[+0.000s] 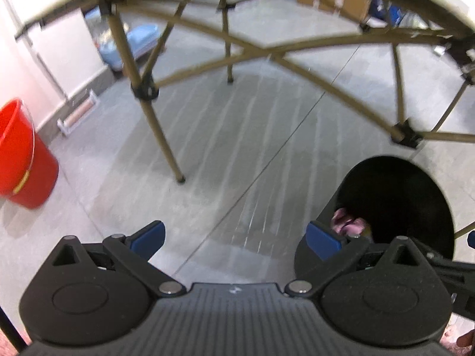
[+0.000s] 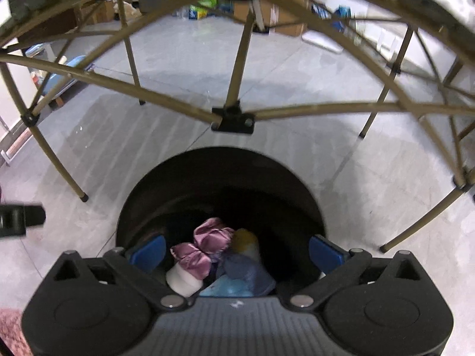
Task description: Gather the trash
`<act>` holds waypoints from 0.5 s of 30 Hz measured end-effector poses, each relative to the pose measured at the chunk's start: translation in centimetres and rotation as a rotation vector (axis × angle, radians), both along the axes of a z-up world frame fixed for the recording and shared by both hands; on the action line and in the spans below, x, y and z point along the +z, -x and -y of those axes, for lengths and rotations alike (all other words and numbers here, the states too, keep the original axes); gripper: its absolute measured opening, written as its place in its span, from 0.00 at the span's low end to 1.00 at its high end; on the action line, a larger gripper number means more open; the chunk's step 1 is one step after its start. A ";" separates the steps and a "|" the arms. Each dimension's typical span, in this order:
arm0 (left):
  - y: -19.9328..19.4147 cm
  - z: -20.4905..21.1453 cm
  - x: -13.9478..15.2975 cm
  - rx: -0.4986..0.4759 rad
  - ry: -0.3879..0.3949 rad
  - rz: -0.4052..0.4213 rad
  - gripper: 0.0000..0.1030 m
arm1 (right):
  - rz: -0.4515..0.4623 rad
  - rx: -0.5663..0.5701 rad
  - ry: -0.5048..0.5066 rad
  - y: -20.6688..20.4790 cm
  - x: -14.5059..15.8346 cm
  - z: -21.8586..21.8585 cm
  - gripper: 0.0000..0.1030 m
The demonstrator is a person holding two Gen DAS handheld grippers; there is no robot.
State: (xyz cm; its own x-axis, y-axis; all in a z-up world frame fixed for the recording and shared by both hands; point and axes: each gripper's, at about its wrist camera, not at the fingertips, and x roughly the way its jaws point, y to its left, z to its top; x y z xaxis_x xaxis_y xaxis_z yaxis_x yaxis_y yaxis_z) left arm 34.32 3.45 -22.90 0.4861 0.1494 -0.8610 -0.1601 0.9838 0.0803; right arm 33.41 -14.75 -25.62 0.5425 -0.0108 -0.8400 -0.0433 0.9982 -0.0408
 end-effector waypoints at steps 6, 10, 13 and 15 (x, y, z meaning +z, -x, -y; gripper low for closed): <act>3.7 1.0 4.3 -0.022 -0.025 0.117 1.00 | 0.084 -0.011 0.010 4.1 4.5 1.5 1.00; 6.8 1.3 7.1 -0.064 0.021 0.158 1.00 | 0.126 -0.002 0.005 7.8 7.7 2.5 1.00; 9.0 1.4 8.3 -0.094 0.031 0.171 1.00 | 0.149 -0.003 -0.020 10.5 9.7 3.5 1.00; 10.7 1.6 9.1 -0.113 0.032 0.179 1.00 | 0.159 -0.002 -0.027 11.9 10.9 3.9 1.00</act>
State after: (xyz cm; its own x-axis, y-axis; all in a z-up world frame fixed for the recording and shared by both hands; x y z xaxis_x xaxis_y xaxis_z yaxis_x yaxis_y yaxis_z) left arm 23.66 1.86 -13.80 0.6437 0.0596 -0.7630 -0.0576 0.9979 0.0293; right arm 21.51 -18.62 -14.74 0.6684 0.0094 -0.7438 -0.0365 0.9991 -0.0202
